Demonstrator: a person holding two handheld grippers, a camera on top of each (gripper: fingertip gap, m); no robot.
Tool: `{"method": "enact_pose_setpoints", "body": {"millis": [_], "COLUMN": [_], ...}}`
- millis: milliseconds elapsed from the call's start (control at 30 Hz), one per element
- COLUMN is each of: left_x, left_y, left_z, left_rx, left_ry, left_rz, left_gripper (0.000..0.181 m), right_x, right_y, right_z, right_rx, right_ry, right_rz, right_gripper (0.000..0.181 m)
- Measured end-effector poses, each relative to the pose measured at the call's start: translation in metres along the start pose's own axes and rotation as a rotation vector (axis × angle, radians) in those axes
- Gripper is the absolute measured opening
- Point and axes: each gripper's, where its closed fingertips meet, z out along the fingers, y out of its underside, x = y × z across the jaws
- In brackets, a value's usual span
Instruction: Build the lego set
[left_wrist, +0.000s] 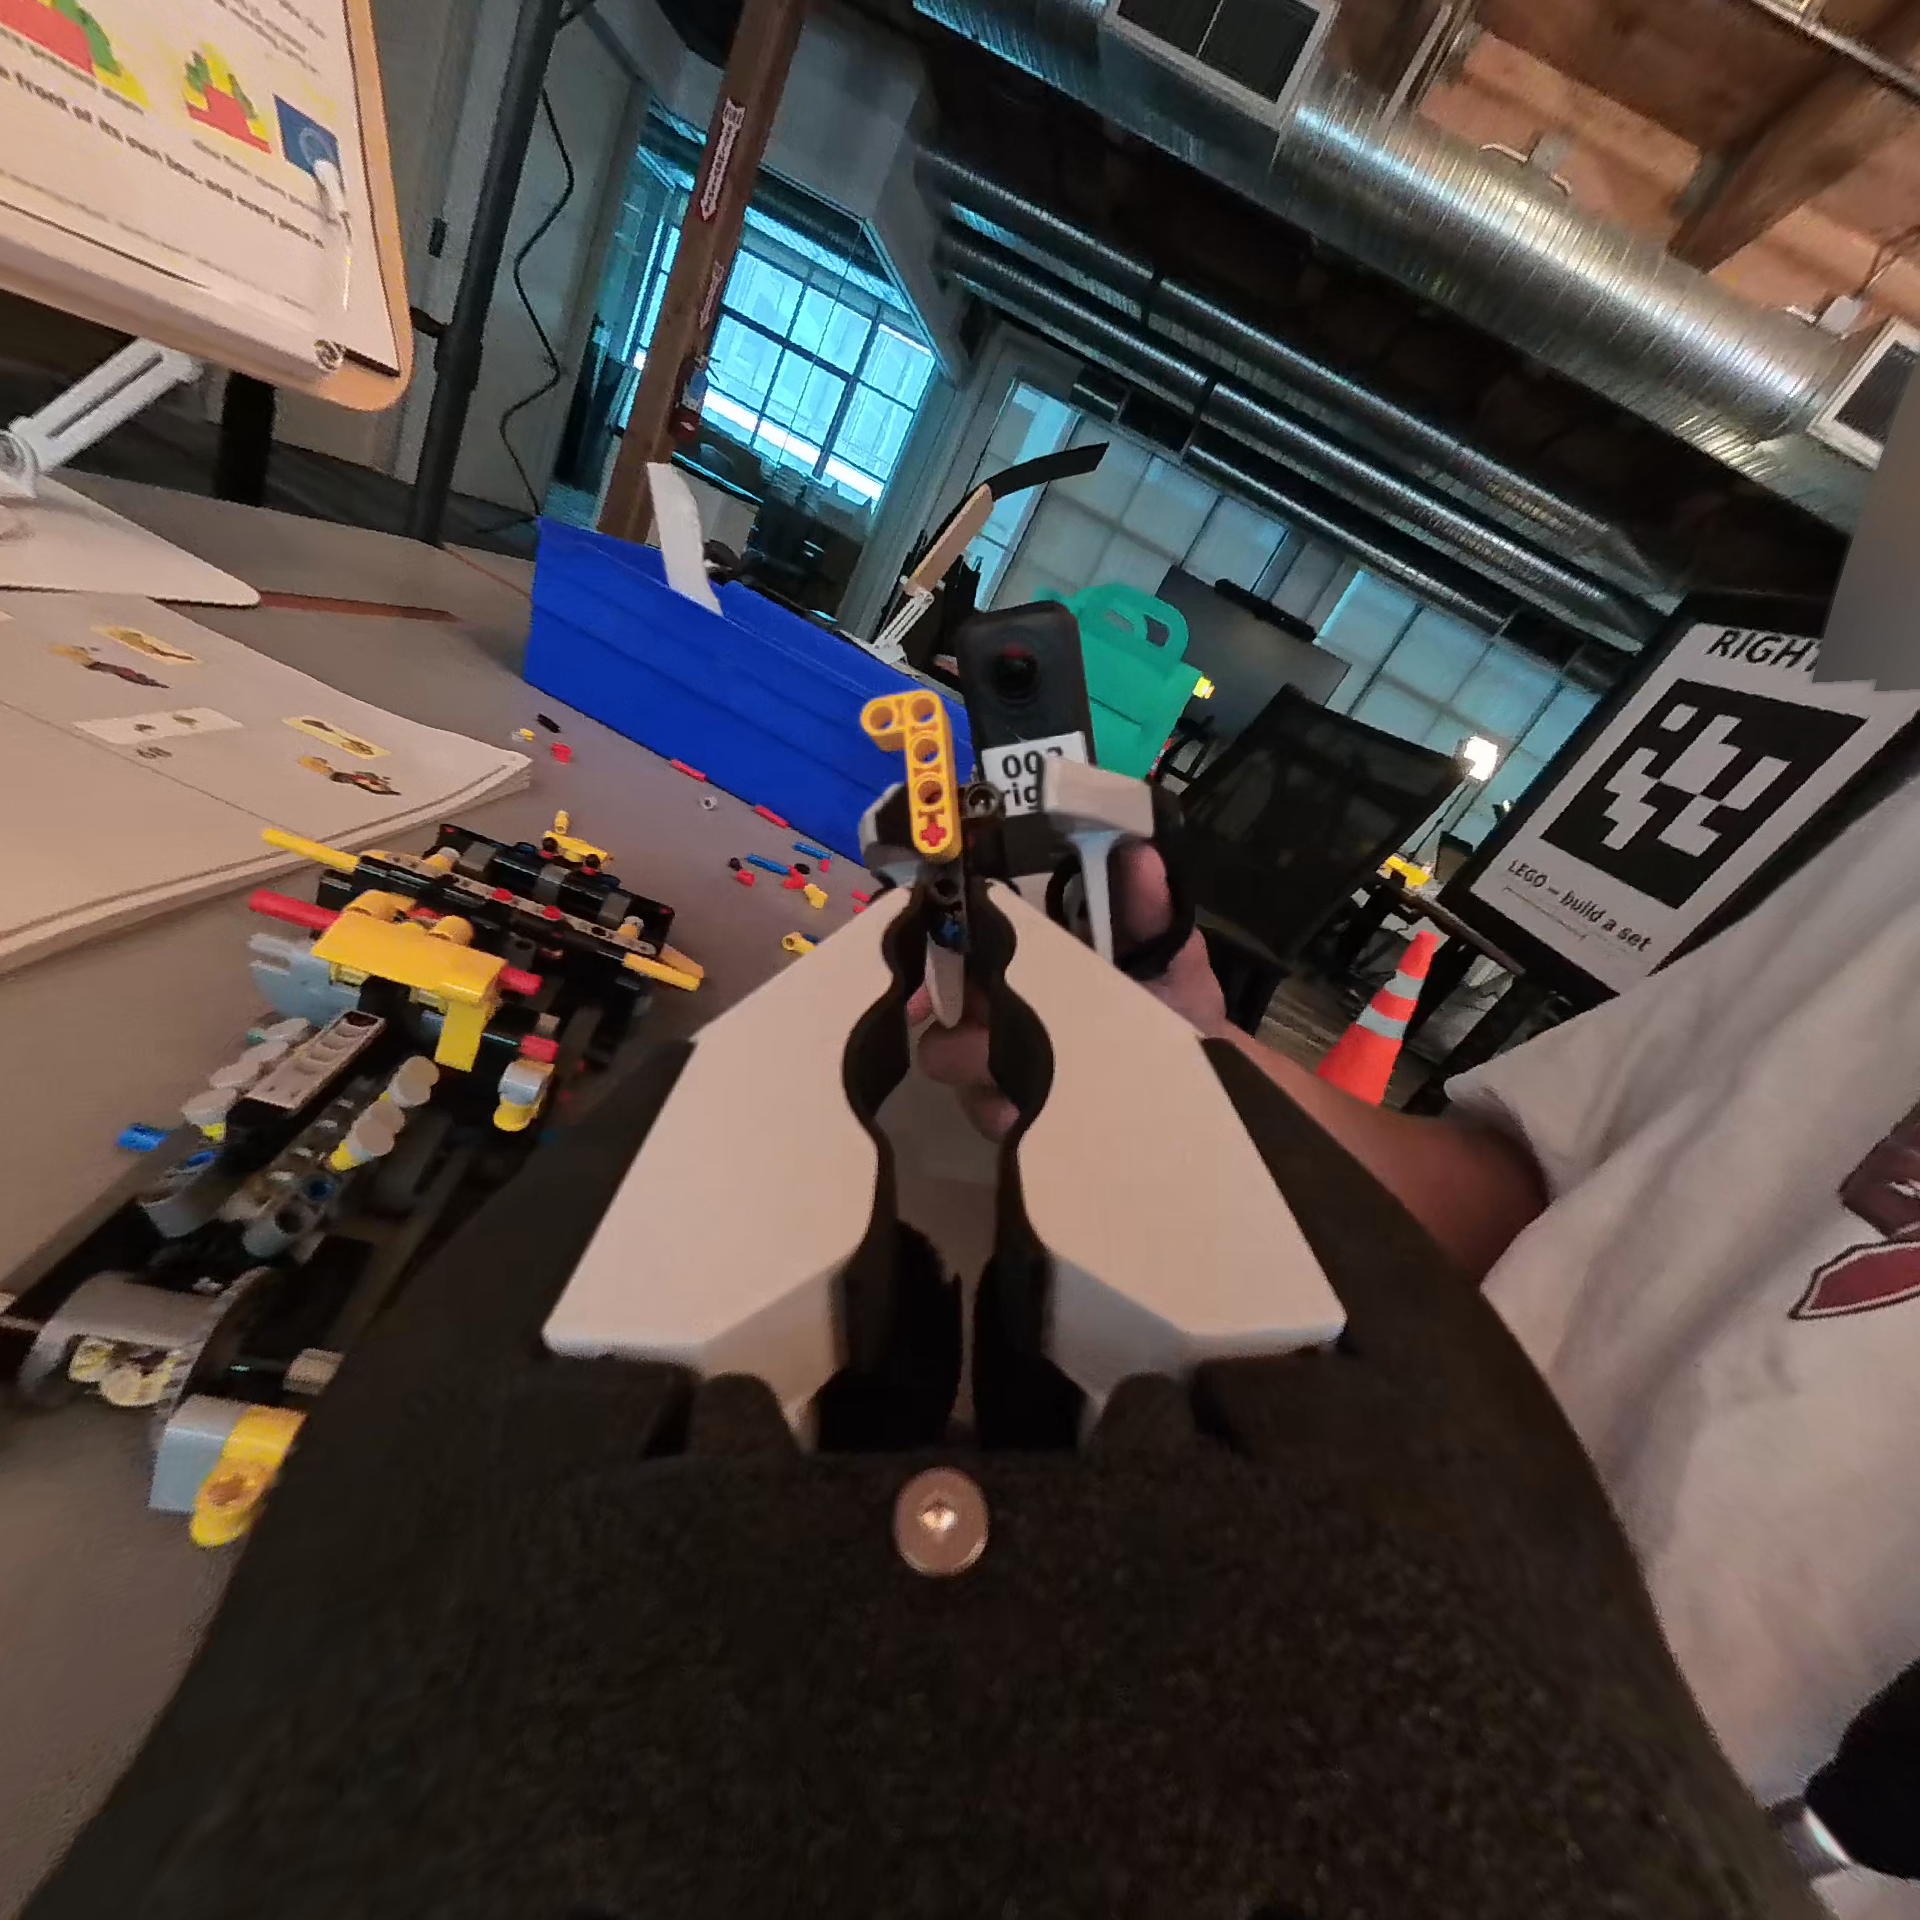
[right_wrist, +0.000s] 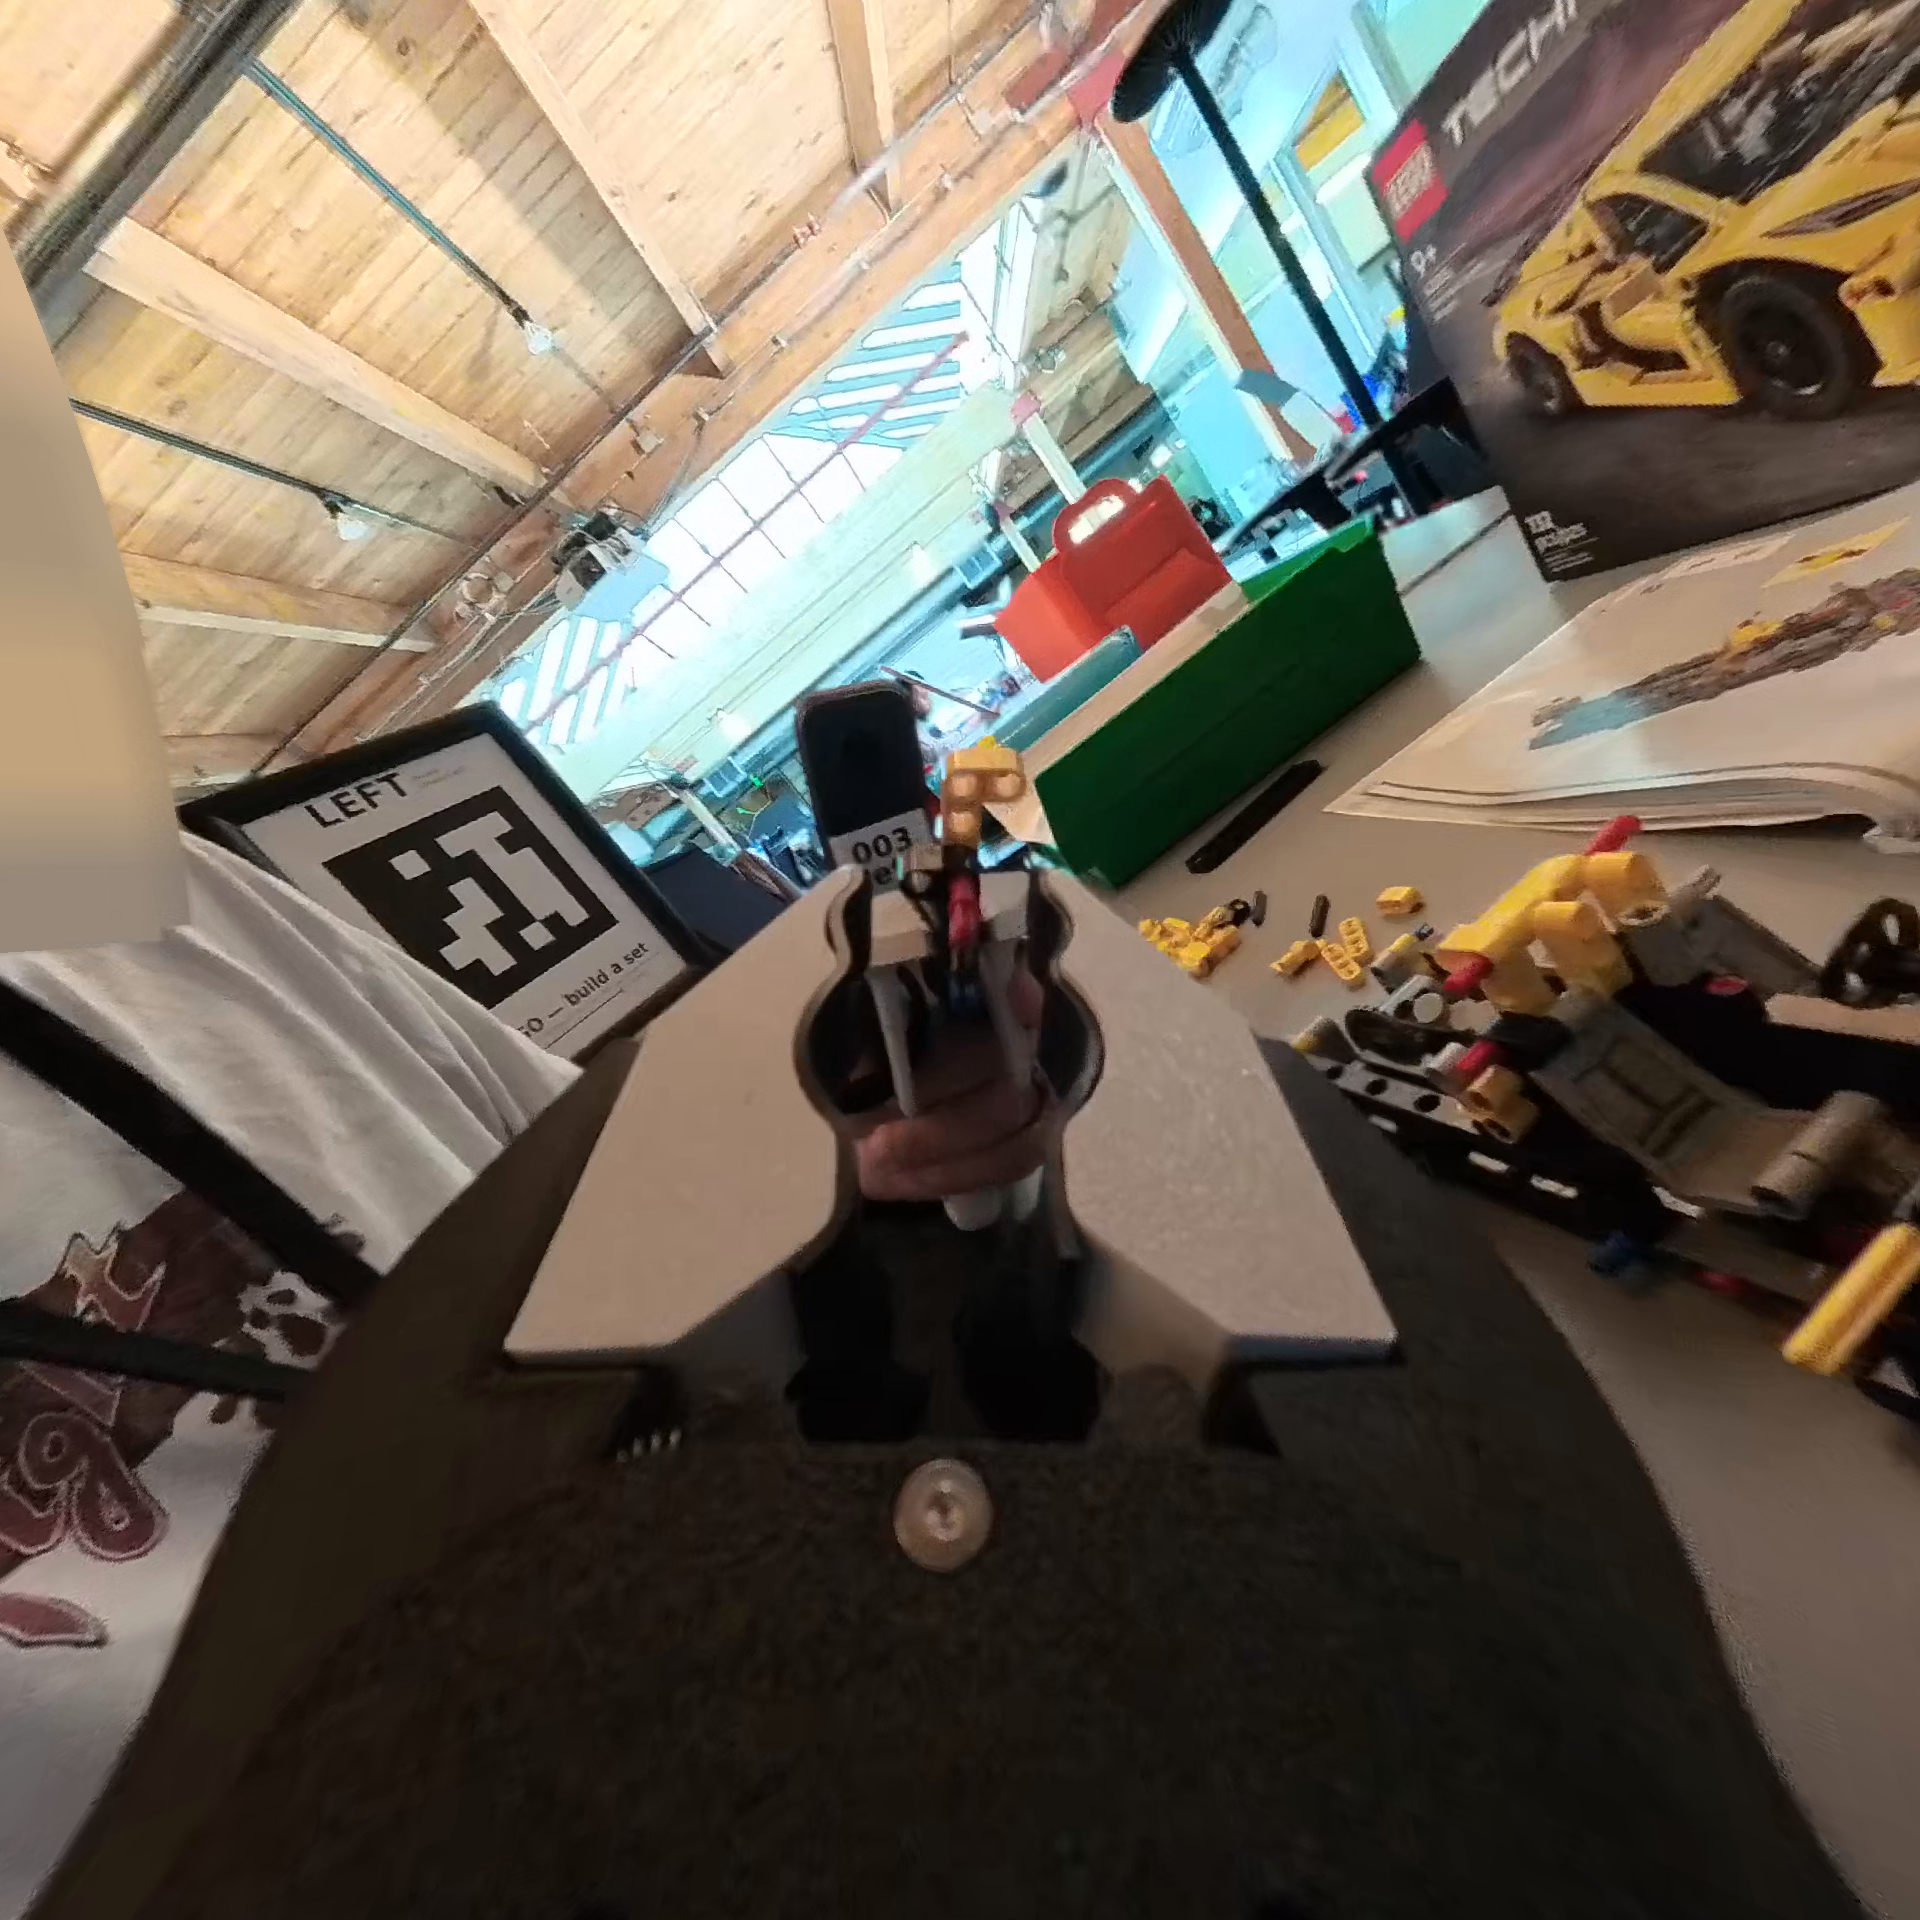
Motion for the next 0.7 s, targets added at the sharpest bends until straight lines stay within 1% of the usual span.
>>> {"method": "enact_pose_setpoints", "body": {"millis": [67, 100, 167, 267, 400, 500, 533, 600, 700], "left_x": [-0.002, -0.002, -0.003, -0.004, -0.009, -0.009, -0.008, -0.007, -0.009], "left_y": [0.0, 0.001, 0.003, 0.004, -0.003, -0.009, -0.01, -0.01, -0.008], "left_z": [0.001, 0.002, 0.003, 0.004, 0.005, 0.007, 0.009, 0.011, 0.011], "left_rx": [0.002, -0.002, -0.012, -0.016, 0.042, 0.104, 0.118, 0.126, 0.12], "left_ry": [-0.003, -0.002, -0.008, -0.018, -0.049, -0.042, -0.045, -0.051, -0.06], "left_rz": [-0.02, -0.026, -0.027, -0.027, -0.067, -0.115, -0.115, -0.114, -0.121], "left_gripper": [0.007, 0.007, 0.008, 0.008, 0.007, 0.007, 0.007, 0.007, 0.008], "right_x": [0.001, 0.001, 0.003, 0.004, 0.008, 0.006, 0.008, 0.008, 0.01], "right_y": [0.002, 0.002, 0.003, 0.004, 0.003, -0.004, -0.006, -0.009, -0.008], "right_z": [0.002, 0.003, 0.001, -0.001, 0.002, 0.005, 0.005, 0.005, 0.005], "right_rx": [-0.007, -0.007, -0.019, -0.011, 0.014, 0.087, 0.109, 0.141, 0.146], "right_ry": [0.018, 0.02, 0.039, 0.018, 0.036, 0.034, 0.041, 0.016, 0.005], "right_rz": [-0.011, -0.017, -0.024, 0.038, 0.057, 0.067, 0.079, 0.119, 0.154], "right_gripper": [0.017, 0.014, 0.014, 0.014, 0.014, 0.011, 0.006, 0.006, 0.006]}}
